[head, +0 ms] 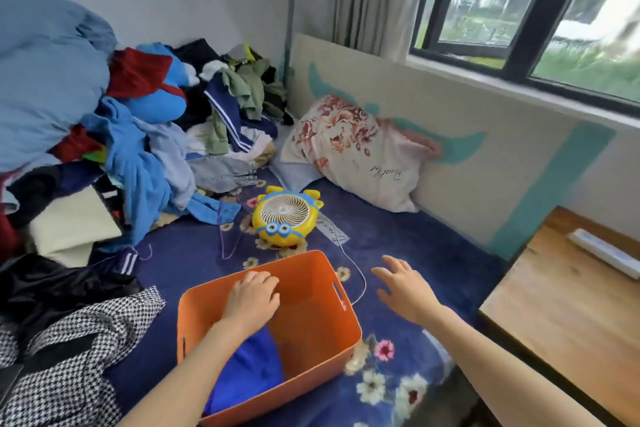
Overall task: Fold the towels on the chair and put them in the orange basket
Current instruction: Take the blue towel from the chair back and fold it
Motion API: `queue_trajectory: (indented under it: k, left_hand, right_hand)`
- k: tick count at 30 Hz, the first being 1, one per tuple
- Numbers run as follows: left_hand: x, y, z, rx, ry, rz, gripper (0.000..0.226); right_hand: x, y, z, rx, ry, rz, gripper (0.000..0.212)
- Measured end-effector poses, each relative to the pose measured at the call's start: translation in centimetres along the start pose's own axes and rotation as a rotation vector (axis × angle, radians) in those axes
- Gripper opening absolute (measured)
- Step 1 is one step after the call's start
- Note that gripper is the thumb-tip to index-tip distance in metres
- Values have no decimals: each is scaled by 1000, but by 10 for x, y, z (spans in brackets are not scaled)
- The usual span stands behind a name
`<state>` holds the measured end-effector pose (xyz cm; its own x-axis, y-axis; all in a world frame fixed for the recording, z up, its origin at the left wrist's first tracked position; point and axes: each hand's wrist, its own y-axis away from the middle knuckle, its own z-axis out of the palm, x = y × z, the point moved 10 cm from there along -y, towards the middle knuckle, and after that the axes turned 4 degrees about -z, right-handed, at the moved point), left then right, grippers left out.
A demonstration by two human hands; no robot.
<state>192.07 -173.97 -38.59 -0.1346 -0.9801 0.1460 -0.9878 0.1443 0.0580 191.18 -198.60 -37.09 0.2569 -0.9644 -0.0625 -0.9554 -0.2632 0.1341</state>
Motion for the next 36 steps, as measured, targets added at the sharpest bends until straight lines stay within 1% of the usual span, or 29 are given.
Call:
queue_trajectory:
  k: [4, 7, 10, 12, 14, 16, 19, 21, 23, 26, 28, 32, 36]
  left_hand:
    - [81, -17, -9, 57, 19, 127, 41]
    - [148, -20, -21, 129, 68, 245, 27]
    - [210, -20, -5, 111, 67, 304, 19]
    - [253, -15, 7, 73, 117, 303, 25]
    - [310, -6, 17, 72, 103, 388, 34]
    - [361, 6, 28, 42, 61, 476, 37]
    - [427, 21, 43, 4, 107, 611, 33]
    - [479, 30, 48, -7, 75, 734, 31]
    - [523, 41, 52, -36, 48, 837, 32]
    - [586, 63, 63, -68, 109, 1003, 32]
    - [624, 83, 76, -107, 71, 1107, 36]
    - [703, 128, 91, -204, 76, 1351, 38]
    - [758, 166, 85, -228, 122, 1533, 36]
  right_hand:
    - [70, 48, -13, 56, -28, 130, 48]
    - [122, 94, -20, 100, -64, 224, 48]
    - [175, 151, -22, 117, -75, 321, 47]
    - [207, 188, -22, 125, -88, 383, 47]
    - [243, 232, -18, 115, -89, 469, 47]
    - [273, 277, -8, 112, -116, 570, 48]
    - [302, 344, 8, 112, -173, 714, 47]
    - [322, 391, 12, 155, -186, 828, 46]
    - [332, 434, 21, 161, -199, 944, 45]
    - [339, 494, 42, 147, -226, 1113, 45]
    - [338, 532, 51, 139, -252, 1223, 46]
    - [323, 609, 55, 146, -271, 1489, 46]
    - [300, 669, 46, 198, -261, 1718, 46]
